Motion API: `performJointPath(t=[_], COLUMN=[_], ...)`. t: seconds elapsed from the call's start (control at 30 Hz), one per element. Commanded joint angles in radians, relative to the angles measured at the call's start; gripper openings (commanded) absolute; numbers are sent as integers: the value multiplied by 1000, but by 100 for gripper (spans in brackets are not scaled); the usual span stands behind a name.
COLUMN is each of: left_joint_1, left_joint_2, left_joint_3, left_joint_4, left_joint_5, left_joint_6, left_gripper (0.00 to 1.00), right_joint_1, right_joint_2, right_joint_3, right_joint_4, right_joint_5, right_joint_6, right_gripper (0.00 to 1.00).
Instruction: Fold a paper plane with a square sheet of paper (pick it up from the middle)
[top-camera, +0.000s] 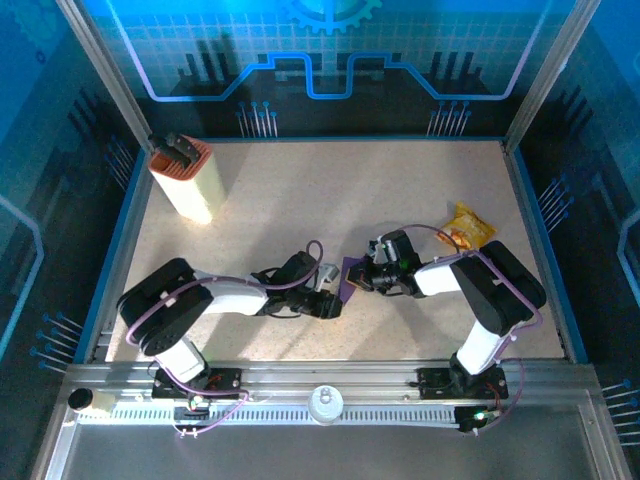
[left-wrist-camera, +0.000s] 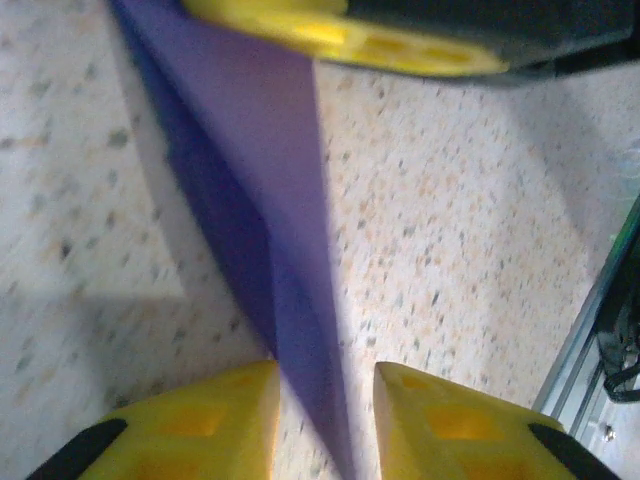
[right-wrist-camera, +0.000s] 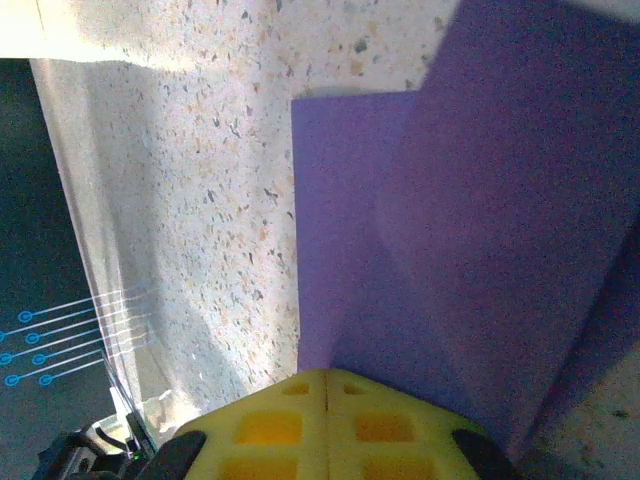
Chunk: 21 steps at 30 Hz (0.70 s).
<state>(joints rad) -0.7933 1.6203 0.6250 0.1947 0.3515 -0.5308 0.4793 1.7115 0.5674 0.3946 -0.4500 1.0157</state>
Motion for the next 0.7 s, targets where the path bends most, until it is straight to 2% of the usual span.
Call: performJointPath(t=[0.0,0.13,0.27,0.43,0.67], left_joint_1=[14,46,119,160,160], left_joint_2=[-89,-150,-131,-14,73], left_joint_3=[-9,-2,5,58,105], left_joint_4=[-130,-120,-59,18,44], left_joint_5=[-13,9,102,256,325], left_joint_6=[-33,-120,-212,-267,-280], left_gripper=[41,49,50,45,39], right_joint_1=[9,12,15,15,18], right_joint_2=[21,14,14,22,18], right_joint_3=[-4,-10,-13,-11,-19], right_joint_4=[-142,-148,-147,-138,-138], right_joint_5=[94,98,98,93,98], right_joint_6=[-40,-39,-37,-35,-29], right_gripper=[8,8,8,8,8])
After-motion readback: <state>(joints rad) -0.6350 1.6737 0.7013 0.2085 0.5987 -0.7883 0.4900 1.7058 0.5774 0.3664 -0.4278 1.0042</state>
